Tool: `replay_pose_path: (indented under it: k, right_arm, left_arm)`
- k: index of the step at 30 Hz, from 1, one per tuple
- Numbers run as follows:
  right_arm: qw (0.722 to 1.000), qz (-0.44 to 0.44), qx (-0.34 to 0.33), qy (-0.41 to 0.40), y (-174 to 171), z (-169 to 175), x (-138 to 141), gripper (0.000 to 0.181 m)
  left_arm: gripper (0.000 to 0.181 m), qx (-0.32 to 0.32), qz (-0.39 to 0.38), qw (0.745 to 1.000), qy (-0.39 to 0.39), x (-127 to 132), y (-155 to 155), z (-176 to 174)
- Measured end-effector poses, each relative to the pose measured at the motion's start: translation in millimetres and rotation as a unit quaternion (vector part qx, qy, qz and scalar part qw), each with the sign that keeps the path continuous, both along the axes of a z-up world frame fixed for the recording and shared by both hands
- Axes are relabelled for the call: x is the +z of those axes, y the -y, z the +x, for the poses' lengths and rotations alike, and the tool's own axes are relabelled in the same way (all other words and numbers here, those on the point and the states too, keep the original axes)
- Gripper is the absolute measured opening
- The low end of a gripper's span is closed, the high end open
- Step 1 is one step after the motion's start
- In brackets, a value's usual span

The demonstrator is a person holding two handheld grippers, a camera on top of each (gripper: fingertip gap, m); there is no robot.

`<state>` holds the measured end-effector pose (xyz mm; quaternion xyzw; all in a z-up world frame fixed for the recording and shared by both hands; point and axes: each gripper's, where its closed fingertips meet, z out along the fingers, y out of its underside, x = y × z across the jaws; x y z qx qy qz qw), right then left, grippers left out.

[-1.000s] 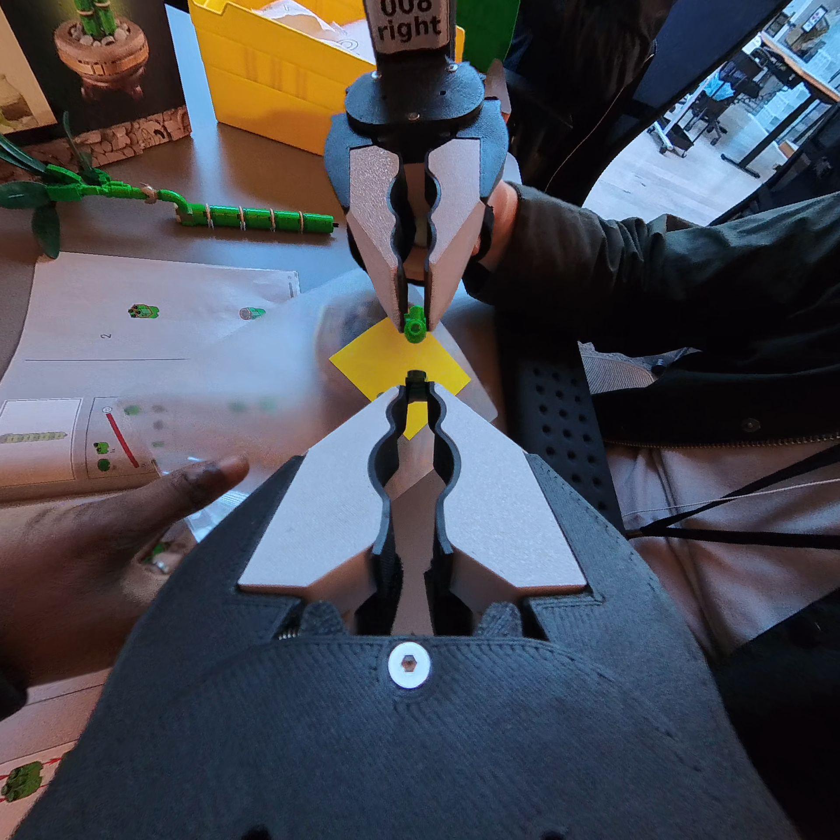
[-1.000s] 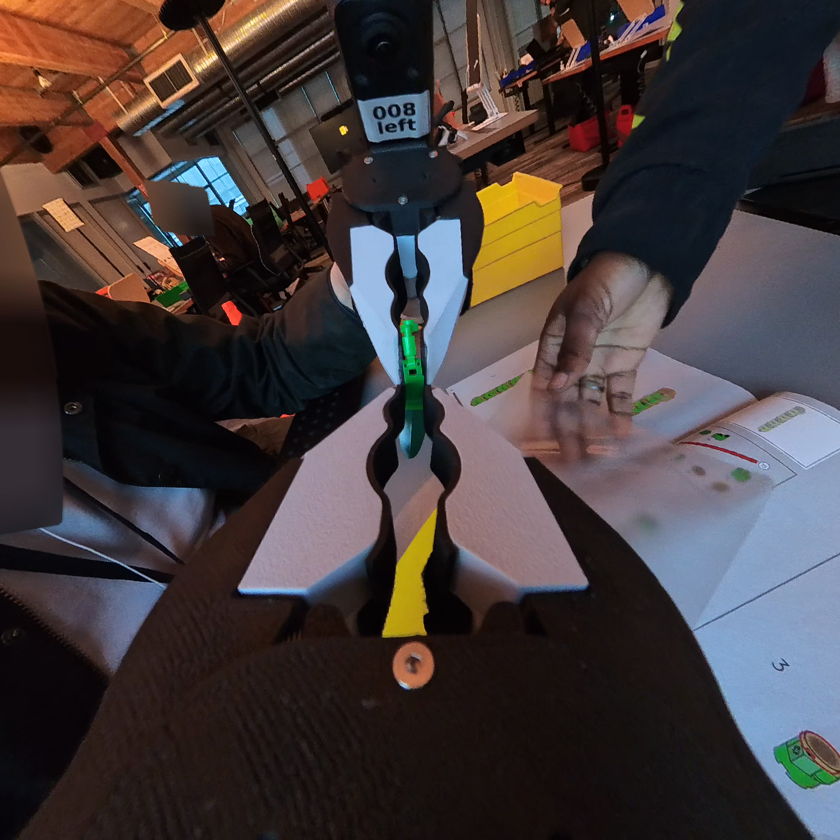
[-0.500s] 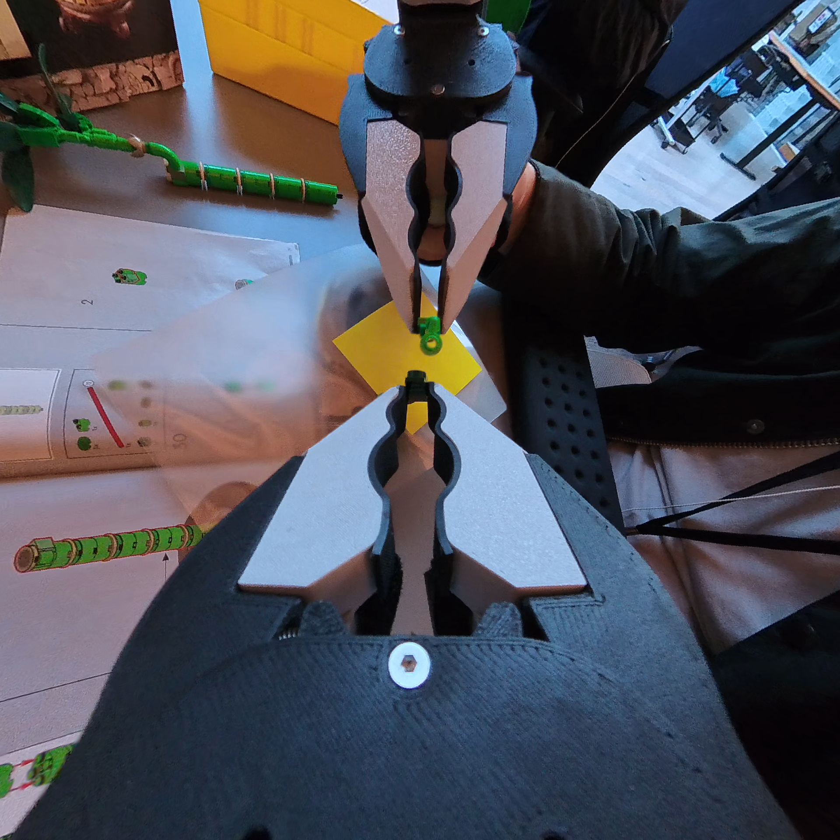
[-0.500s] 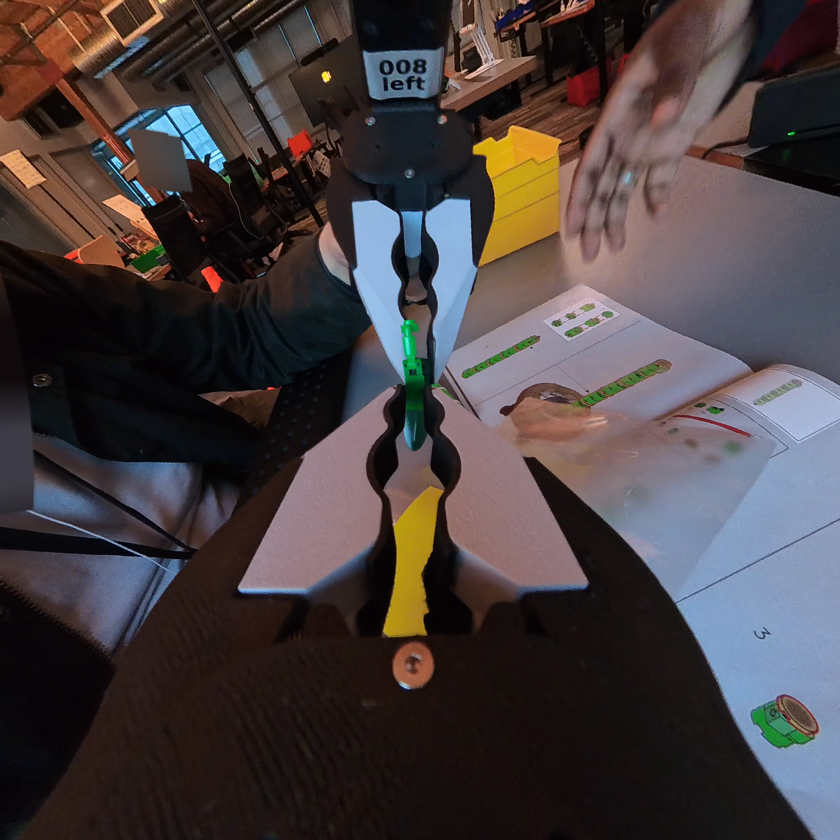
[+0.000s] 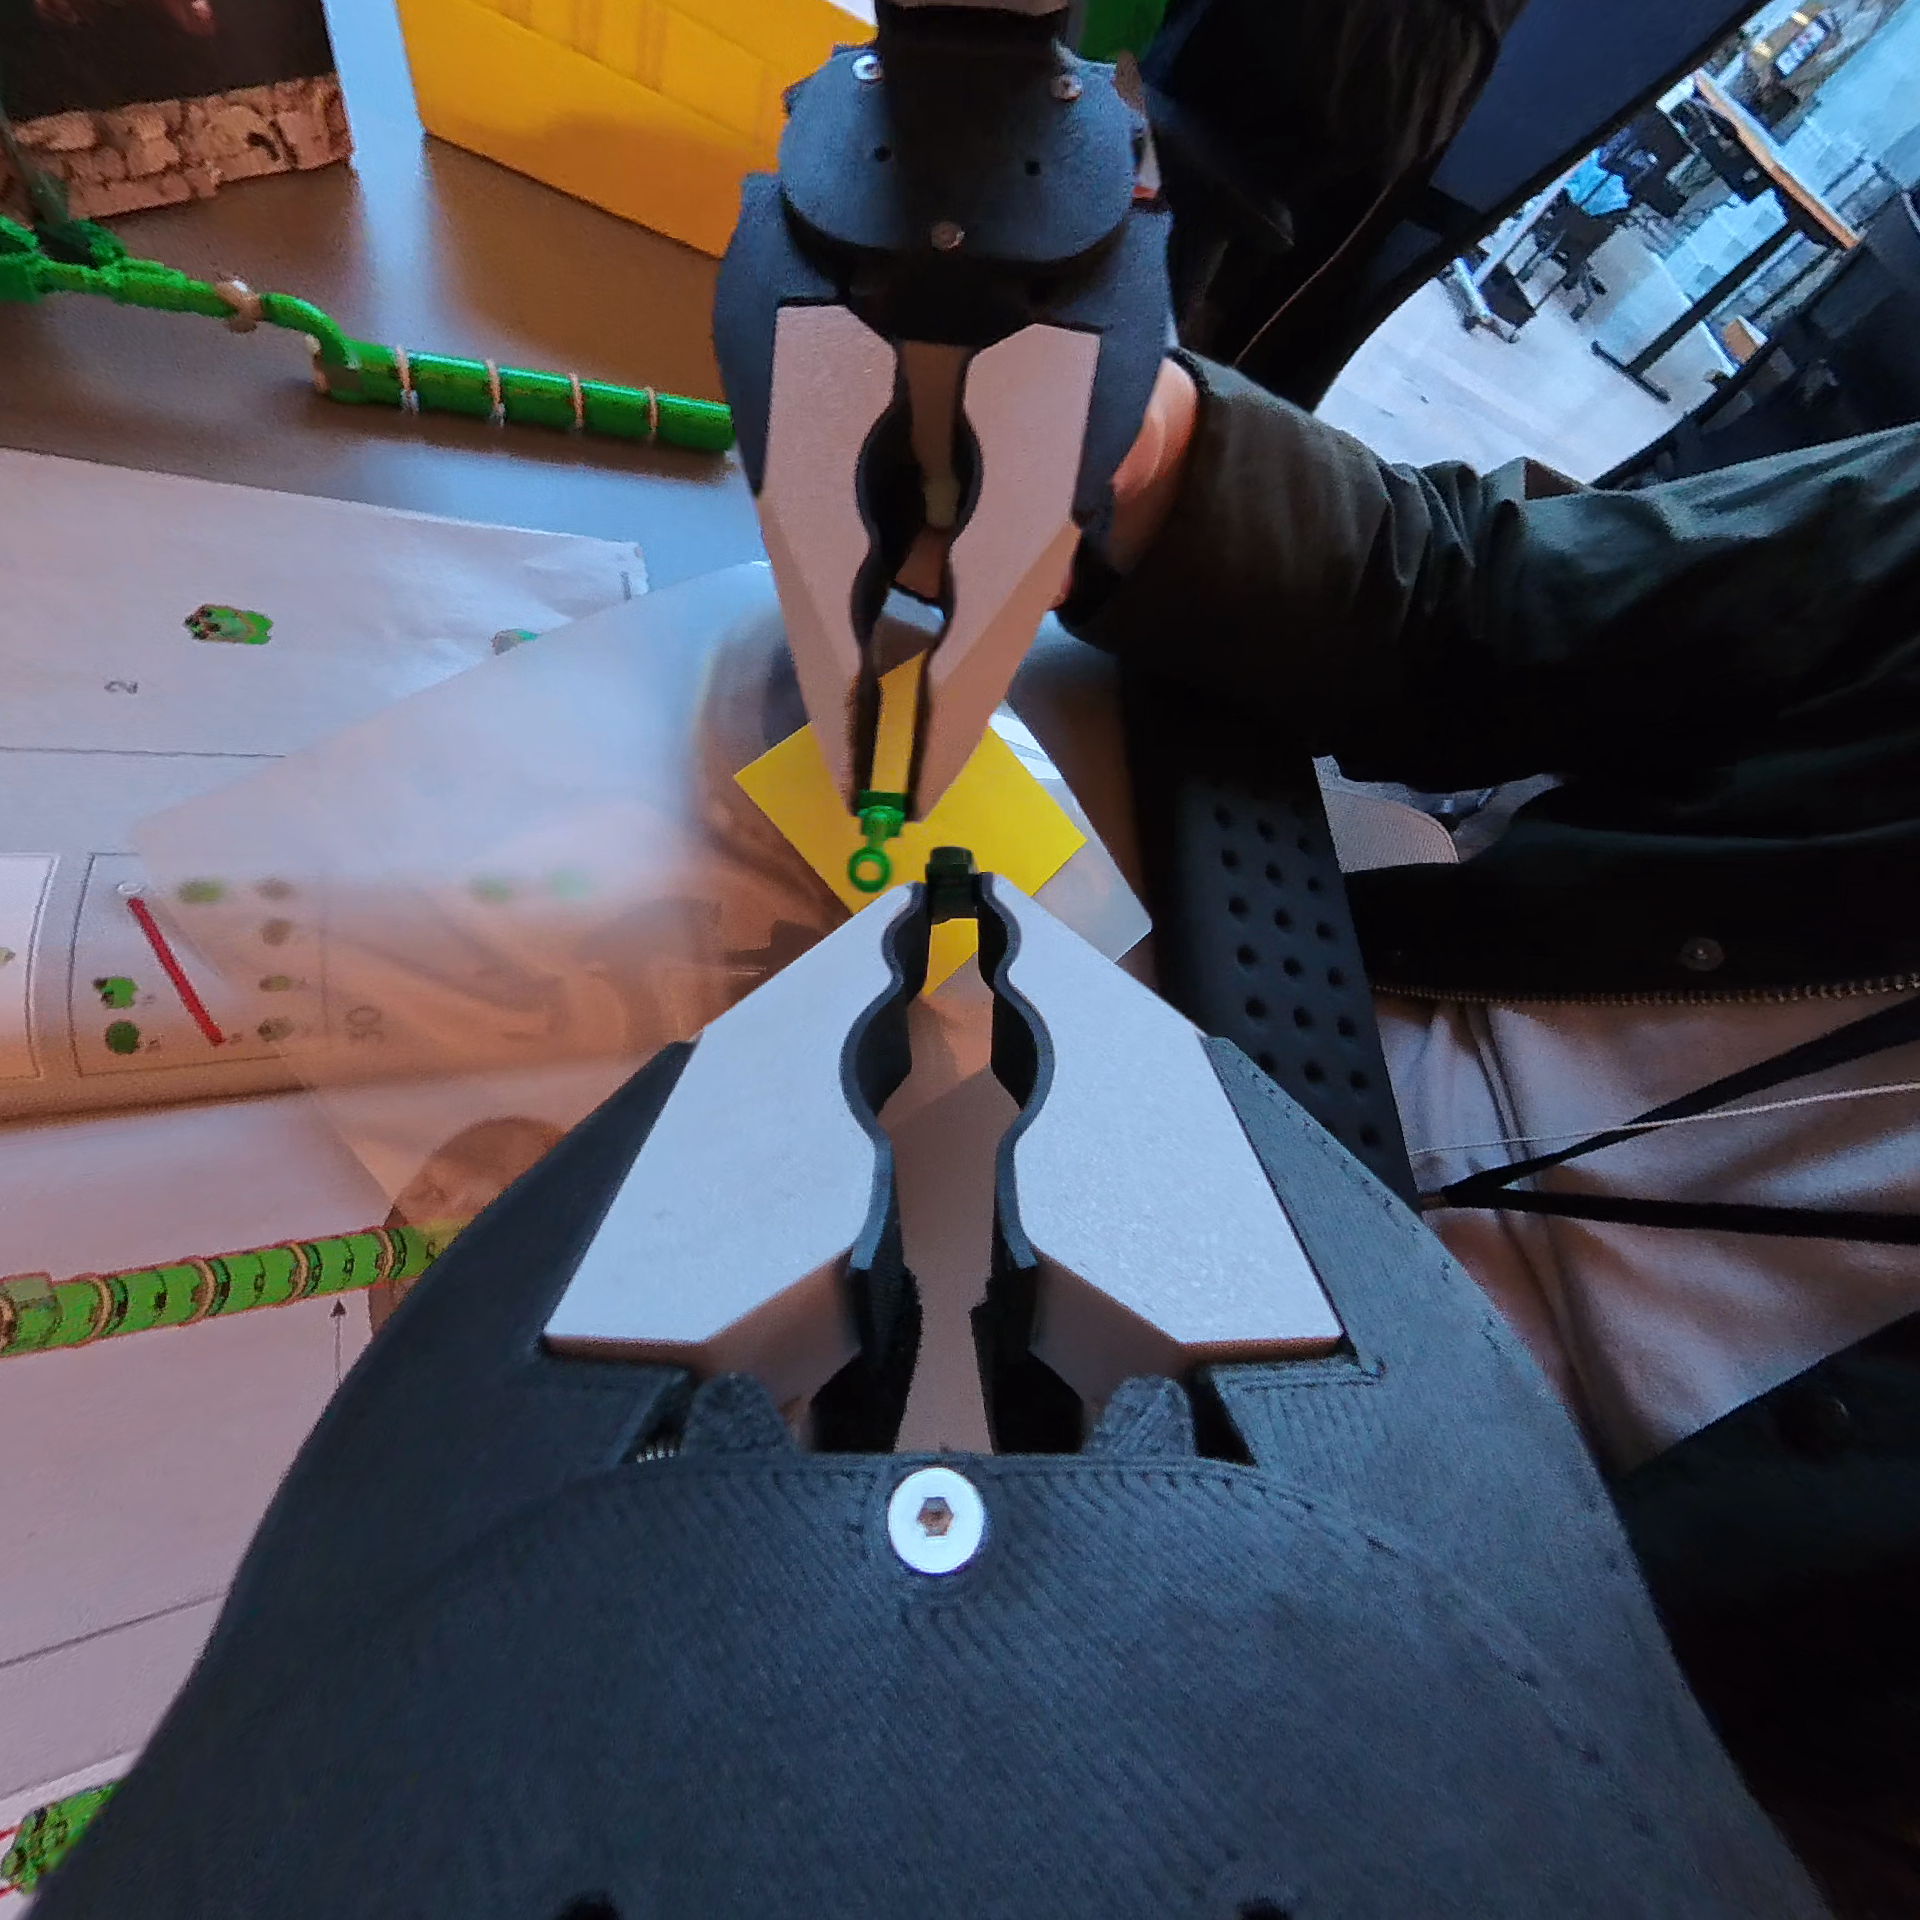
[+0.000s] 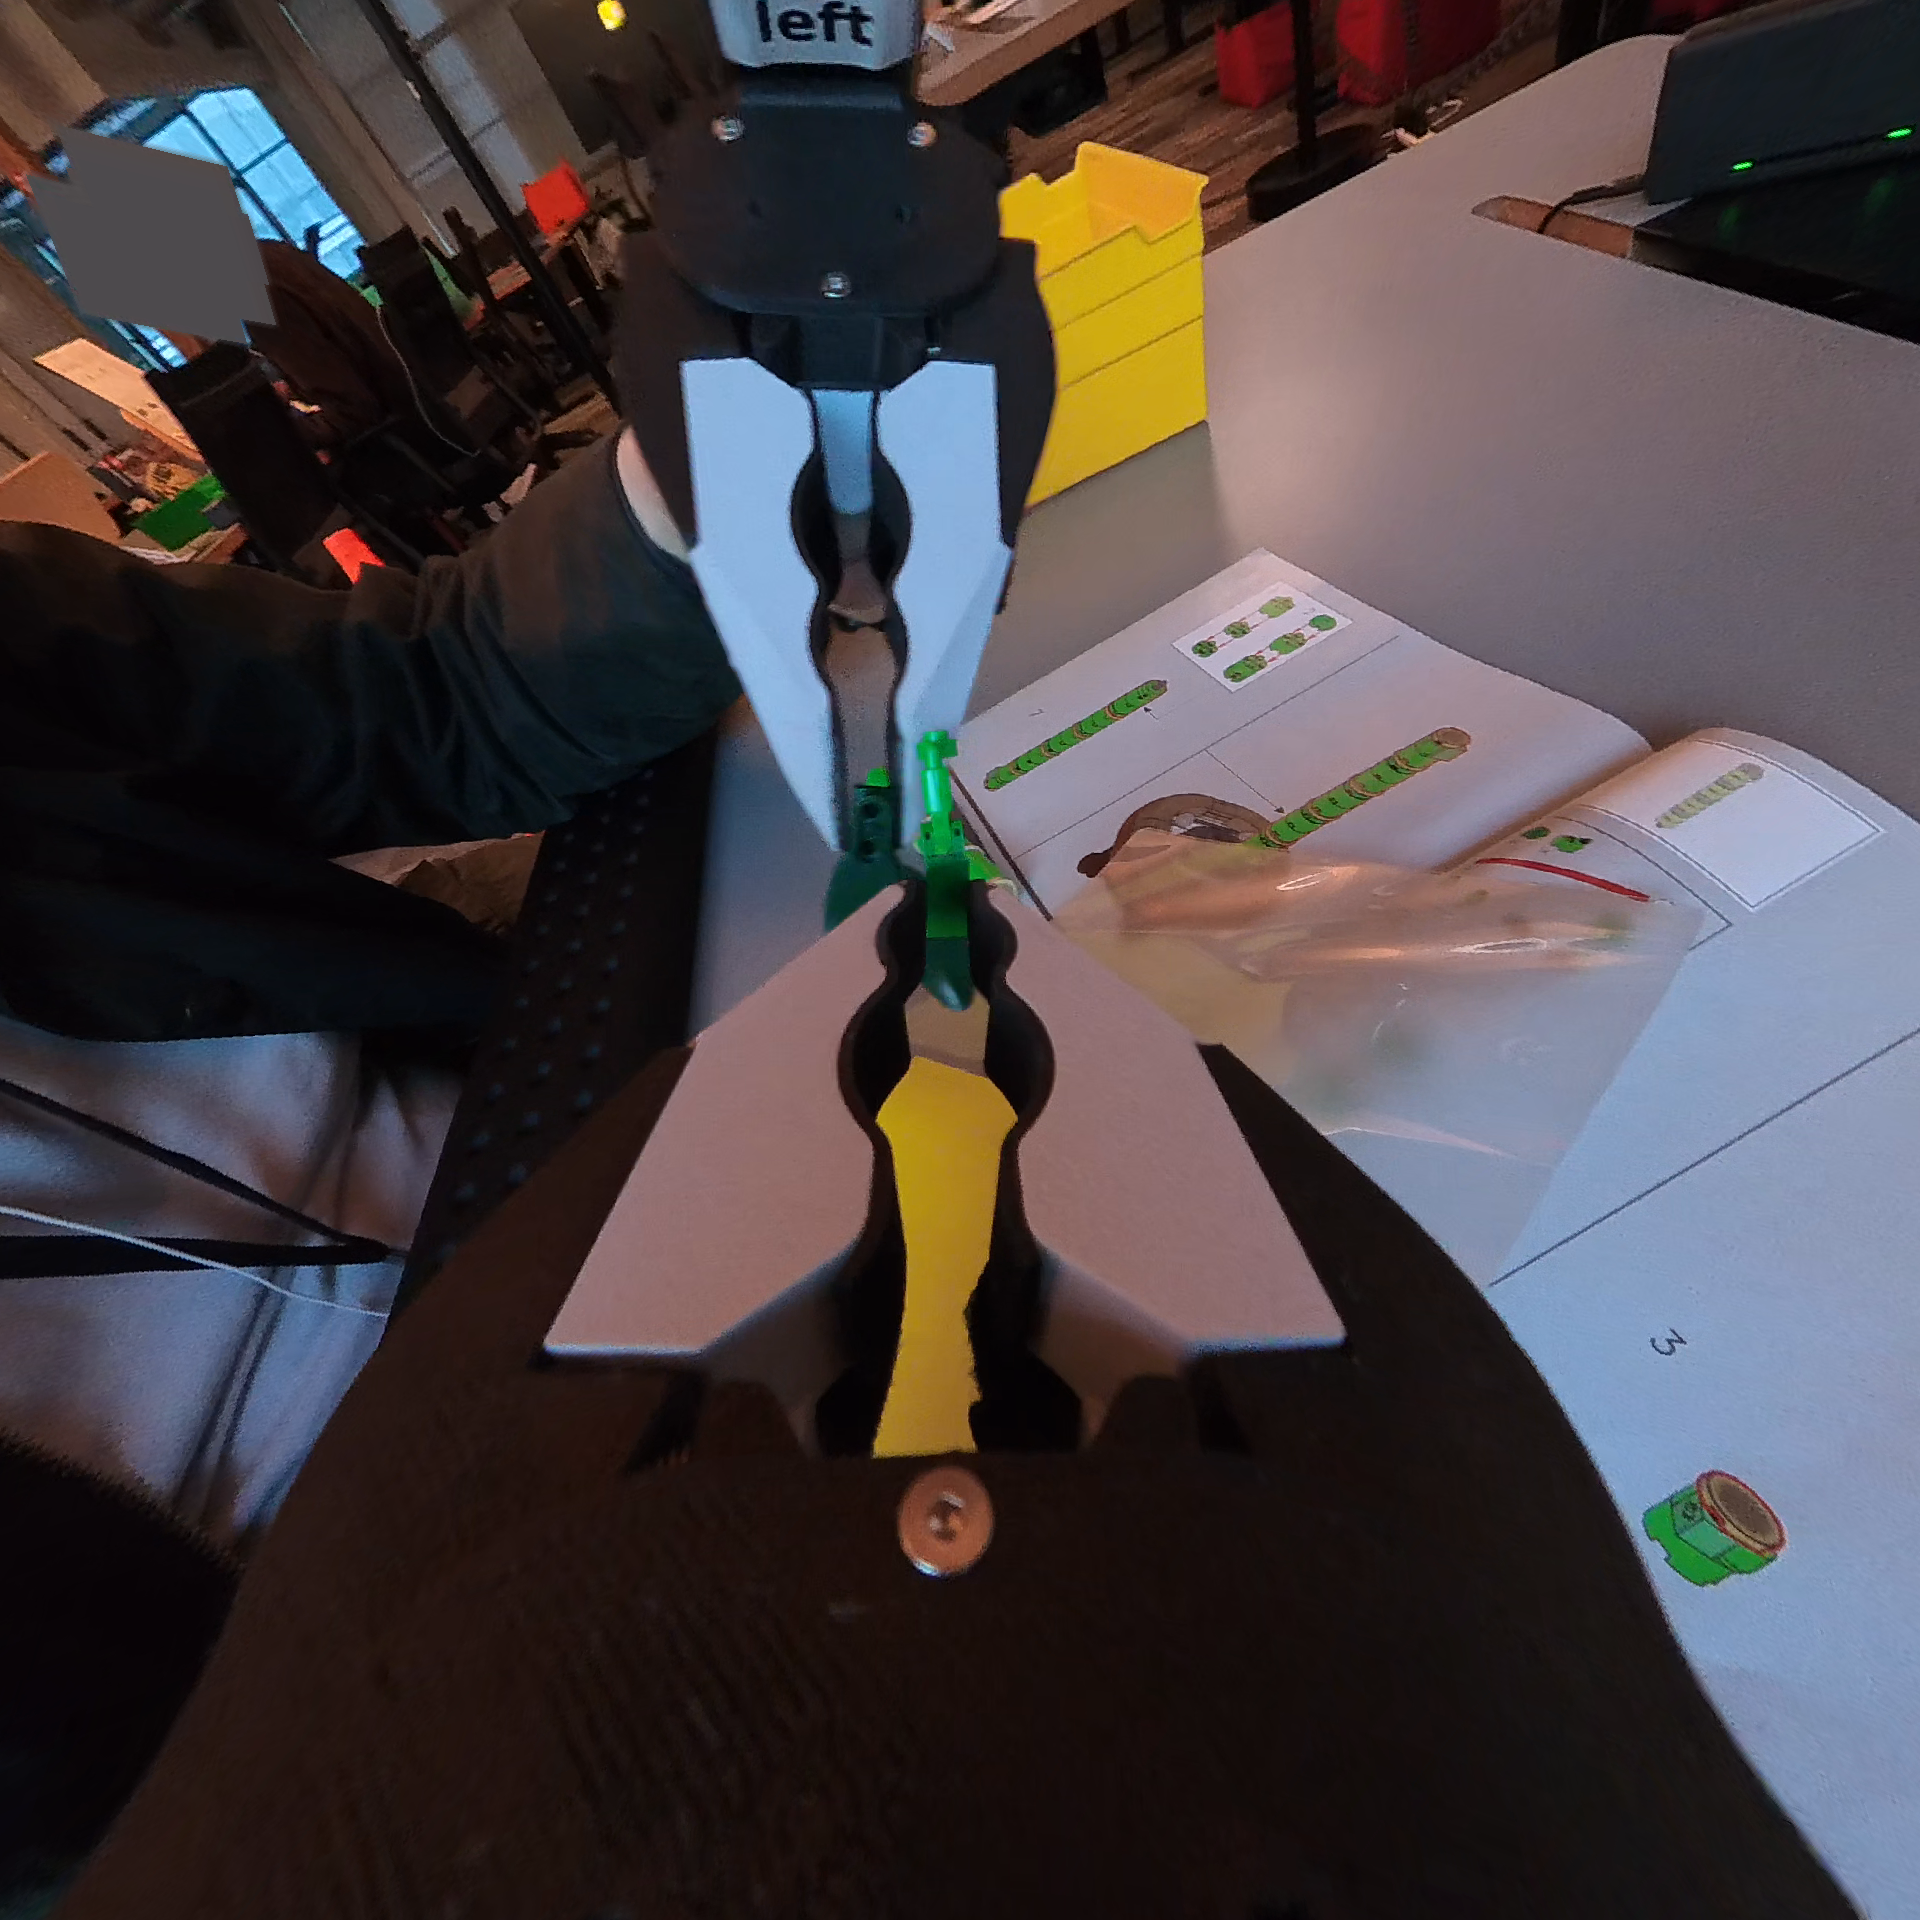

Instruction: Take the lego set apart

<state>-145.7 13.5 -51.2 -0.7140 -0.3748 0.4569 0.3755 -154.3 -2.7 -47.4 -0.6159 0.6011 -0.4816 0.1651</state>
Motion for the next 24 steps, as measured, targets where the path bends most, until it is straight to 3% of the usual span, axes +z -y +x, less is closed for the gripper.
replay_pose_path:
  k: [8, 15, 19, 24]
  right_arm:
    - [0.999, 0.011, -0.023, 0.025, -5.5, 2.9, -4.5, 0.006]
    - [0.998, 0.026, -0.027, 0.047, -5.2, 2.8, -6.7, 0.006]
    - [0.998, 0.029, -0.029, 0.048, -5.3, 3.8, -5.4, 0.006]
    - [0.997, 0.028, -0.030, 0.059, -6.1, 3.6, -9.7, 0.006]
  left_arm:
    - [0.007, -0.001, 0.057, 0.995, -0.080, -25.9, -5.6, -9.6]
    - [0.007, 0.090, 0.037, 0.980, -0.171, -41.9, -46.5, -42.0]
    - [0.007, 0.092, -0.013, 0.953, -0.287, -58.5, -40.6, -77.2]
    - [0.007, 0.130, -0.044, 0.945, -0.296, -62.6, -50.1, -79.1]
